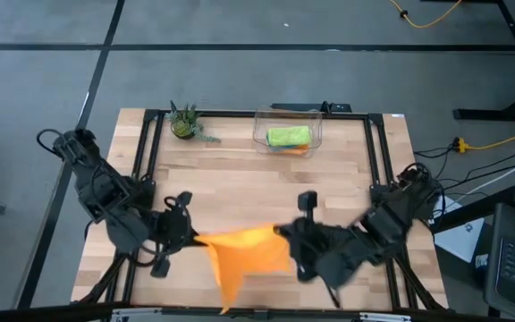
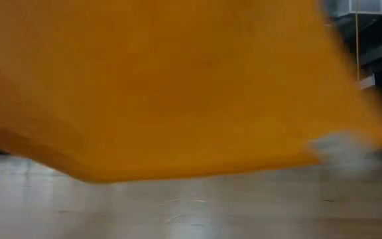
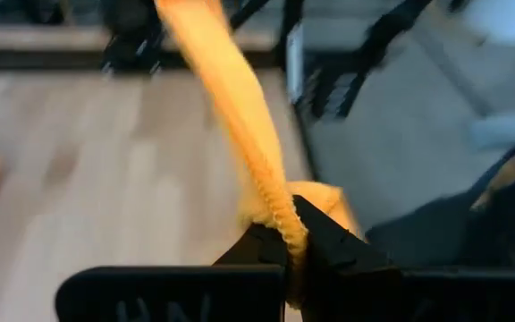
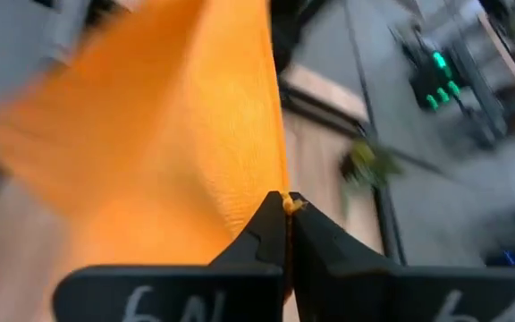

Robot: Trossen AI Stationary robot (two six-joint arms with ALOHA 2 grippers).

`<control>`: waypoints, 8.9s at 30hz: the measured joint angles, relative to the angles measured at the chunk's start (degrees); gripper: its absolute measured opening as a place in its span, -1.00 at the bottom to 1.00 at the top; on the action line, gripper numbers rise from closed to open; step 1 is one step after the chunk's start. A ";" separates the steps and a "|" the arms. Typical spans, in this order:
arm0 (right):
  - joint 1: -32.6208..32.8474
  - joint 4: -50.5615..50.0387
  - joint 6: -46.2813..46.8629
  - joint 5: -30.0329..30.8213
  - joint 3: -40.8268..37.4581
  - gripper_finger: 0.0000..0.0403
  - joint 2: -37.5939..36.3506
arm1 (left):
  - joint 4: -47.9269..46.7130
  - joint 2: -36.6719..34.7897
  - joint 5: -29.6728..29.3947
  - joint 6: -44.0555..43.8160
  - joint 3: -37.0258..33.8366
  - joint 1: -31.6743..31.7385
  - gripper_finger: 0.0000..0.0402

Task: Fold microfiber towels
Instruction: Fold the orange towel on the table

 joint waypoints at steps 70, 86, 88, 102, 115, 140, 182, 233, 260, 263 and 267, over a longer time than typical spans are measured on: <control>-10.46 38.00 15.44 -13.50 -61.99 -0.55 0.46 | 19.15 16.07 22.76 -3.05 -39.69 12.70 -0.65; -7.21 18.03 19.83 -33.55 -51.43 -0.03 0.46 | 16.64 14.79 31.22 -2.62 -30.47 10.33 -0.08; -6.39 17.87 19.95 -29.21 -51.52 -0.06 0.46 | 14.41 14.81 31.53 -2.59 -30.49 10.22 -0.09; -14.03 14.65 19.57 -2.32 -51.58 -0.17 -0.09 | -5.37 9.19 25.34 6.30 -30.18 17.33 -0.11; -19.80 40.07 14.58 -14.68 -54.60 -0.18 0.39 | -10.70 9.02 24.59 11.99 -33.96 22.06 -0.11; -14.28 98.70 20.36 3.01 -78.53 -0.18 13.97 | -5.05 -5.67 8.28 7.35 -33.53 20.04 -0.11; -17.91 77.22 27.24 3.21 -78.68 -0.18 6.55 | 48.86 20.07 12.71 -3.60 -51.45 13.59 -0.11; -16.59 96.91 25.11 5.93 -49.94 -0.18 32.88 | -37.73 18.11 -12.67 -12.54 -15.32 13.11 -0.11; -32.69 81.32 -10.09 -69.04 -50.14 -0.18 16.09 | -36.84 18.11 -9.01 -14.36 -15.32 8.88 -0.11; -30.88 79.58 -6.88 -66.28 -50.05 -0.18 12.72 | -36.79 18.11 -9.63 -15.42 -15.32 8.37 -0.11; -26.76 81.73 5.26 -40.61 -50.12 -0.18 12.05 | -36.79 18.11 -10.78 -16.79 -15.32 7.68 -0.11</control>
